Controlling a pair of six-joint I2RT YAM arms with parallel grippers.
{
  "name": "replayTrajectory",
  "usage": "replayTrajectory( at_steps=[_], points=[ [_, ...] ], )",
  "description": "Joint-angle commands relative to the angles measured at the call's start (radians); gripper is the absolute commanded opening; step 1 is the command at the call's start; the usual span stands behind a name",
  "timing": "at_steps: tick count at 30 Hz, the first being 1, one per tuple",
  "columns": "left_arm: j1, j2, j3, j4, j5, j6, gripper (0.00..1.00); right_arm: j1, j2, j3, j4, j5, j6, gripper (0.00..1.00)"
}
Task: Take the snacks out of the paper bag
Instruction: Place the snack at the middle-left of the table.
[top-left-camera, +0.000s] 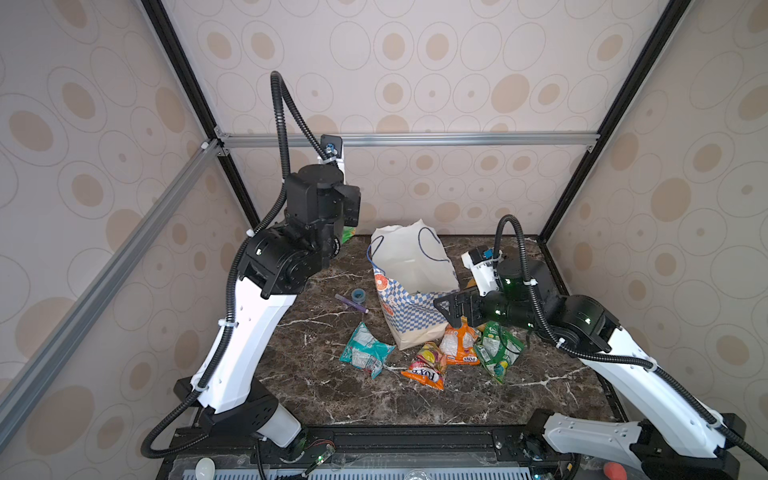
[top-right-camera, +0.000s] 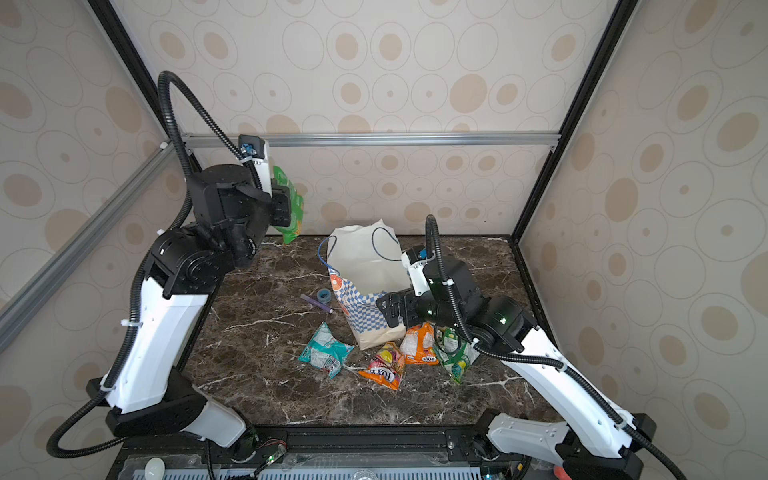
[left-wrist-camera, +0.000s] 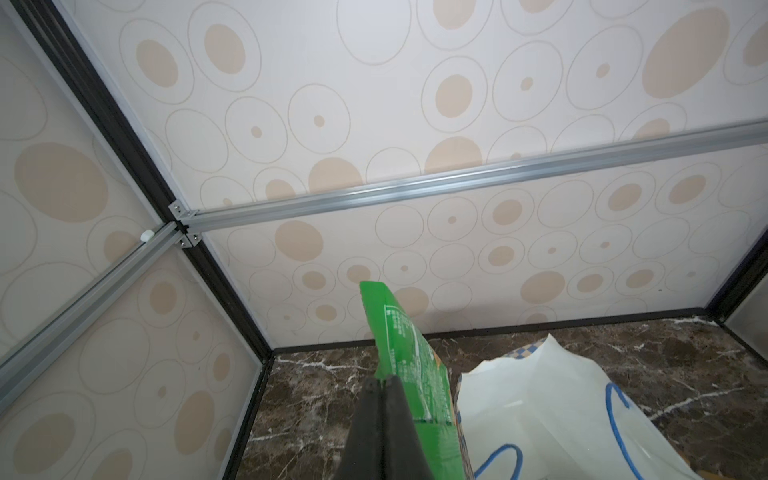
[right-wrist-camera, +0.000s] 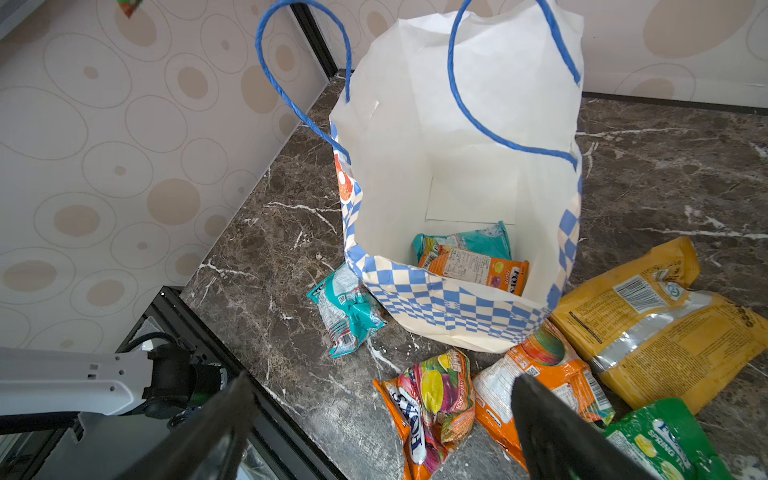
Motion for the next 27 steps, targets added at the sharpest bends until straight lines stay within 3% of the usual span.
replayTrajectory(
  at_steps=[1, 12, 18, 21, 27],
  points=[
    [0.012, -0.066, -0.149, -0.008, -0.023, -0.063, 0.0, -0.004, 0.0, 0.004, 0.017, -0.015, 0.013, 1.0],
    [0.115, -0.288, -0.74, 0.096, 0.103, -0.204, 0.0, -0.005, -0.026, -0.029, 0.032, -0.047, 0.033, 1.0],
    [0.188, -0.334, -0.961, 0.192, 0.198, -0.234, 0.0, -0.005, -0.041, -0.036, 0.028, -0.036, 0.038, 1.0],
    [0.24, -0.335, -1.087, 0.26, 0.32, -0.273, 0.01, -0.005, -0.036, -0.039, 0.035, -0.038, 0.041, 1.0],
    [0.315, -0.284, -1.316, 0.426, 0.53, -0.371, 0.14, -0.005, -0.025, -0.04, 0.041, -0.054, 0.037, 1.0]
  ],
)
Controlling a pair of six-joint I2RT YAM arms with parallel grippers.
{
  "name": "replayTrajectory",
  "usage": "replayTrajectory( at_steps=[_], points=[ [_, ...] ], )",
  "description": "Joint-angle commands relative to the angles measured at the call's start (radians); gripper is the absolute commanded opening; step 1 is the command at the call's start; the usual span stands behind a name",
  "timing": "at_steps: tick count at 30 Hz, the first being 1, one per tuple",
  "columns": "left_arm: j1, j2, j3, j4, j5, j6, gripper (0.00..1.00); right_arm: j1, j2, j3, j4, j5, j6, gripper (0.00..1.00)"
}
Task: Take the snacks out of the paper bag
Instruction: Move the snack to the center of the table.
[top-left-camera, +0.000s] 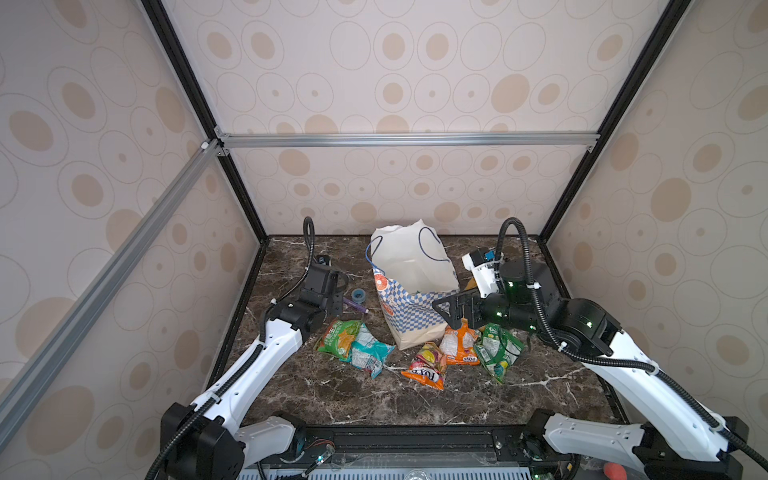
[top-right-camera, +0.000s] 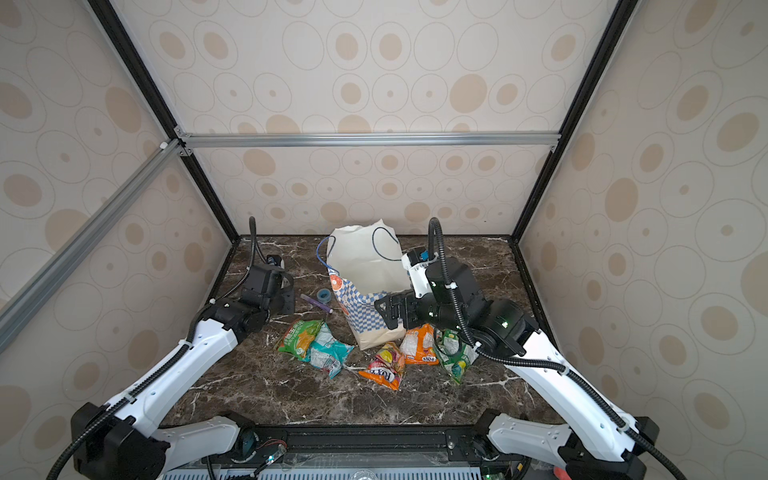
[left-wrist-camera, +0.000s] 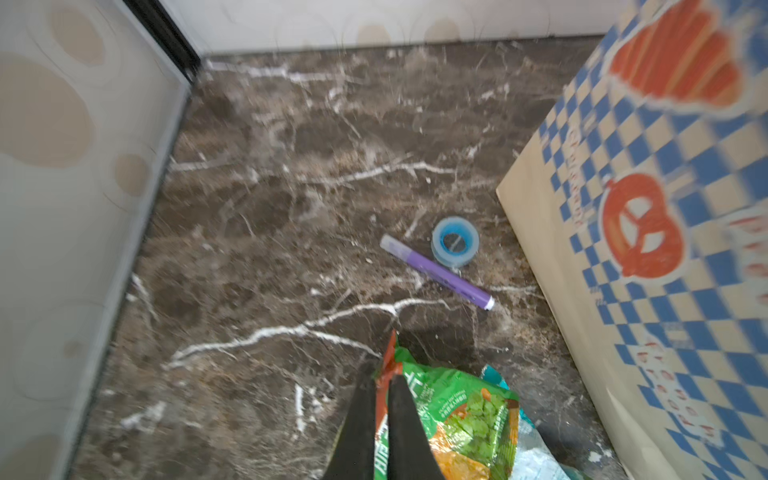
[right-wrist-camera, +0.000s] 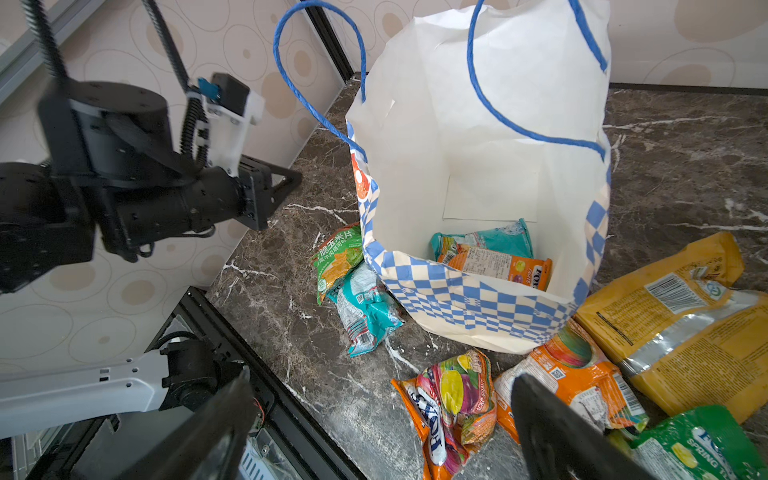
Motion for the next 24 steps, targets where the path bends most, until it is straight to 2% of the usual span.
replayTrajectory(
  at_steps=[1, 5, 7, 12, 17, 21, 24],
  points=[
    [0.02, 0.033, -0.097, 0.138, 0.162, -0.095, 0.16, -0.005, 0.0, -0.004, 0.007, -0.006, 0.0, 1.0],
    [0.023, 0.111, -0.234, 0.261, 0.257, -0.155, 0.22, -0.004, -0.007, -0.01, 0.008, 0.007, -0.003, 1.0],
    [0.022, 0.155, -0.271, 0.3, 0.269, -0.168, 0.23, -0.005, -0.007, -0.013, 0.008, 0.01, -0.006, 1.0],
    [0.023, 0.214, -0.26, 0.332, 0.267, -0.161, 0.29, -0.005, 0.0, -0.004, 0.001, 0.02, -0.016, 1.0],
    [0.025, 0.175, -0.094, 0.239, 0.208, -0.113, 0.44, -0.005, 0.007, 0.002, 0.0, 0.031, -0.026, 1.0],
    [0.025, 0.12, 0.112, 0.128, 0.153, -0.066, 0.59, -0.005, 0.035, 0.02, -0.017, 0.039, -0.049, 1.0],
    [0.025, 0.08, 0.271, 0.065, 0.161, -0.047, 0.67, -0.004, 0.089, 0.084, -0.059, 0.03, -0.08, 0.98]
  ],
)
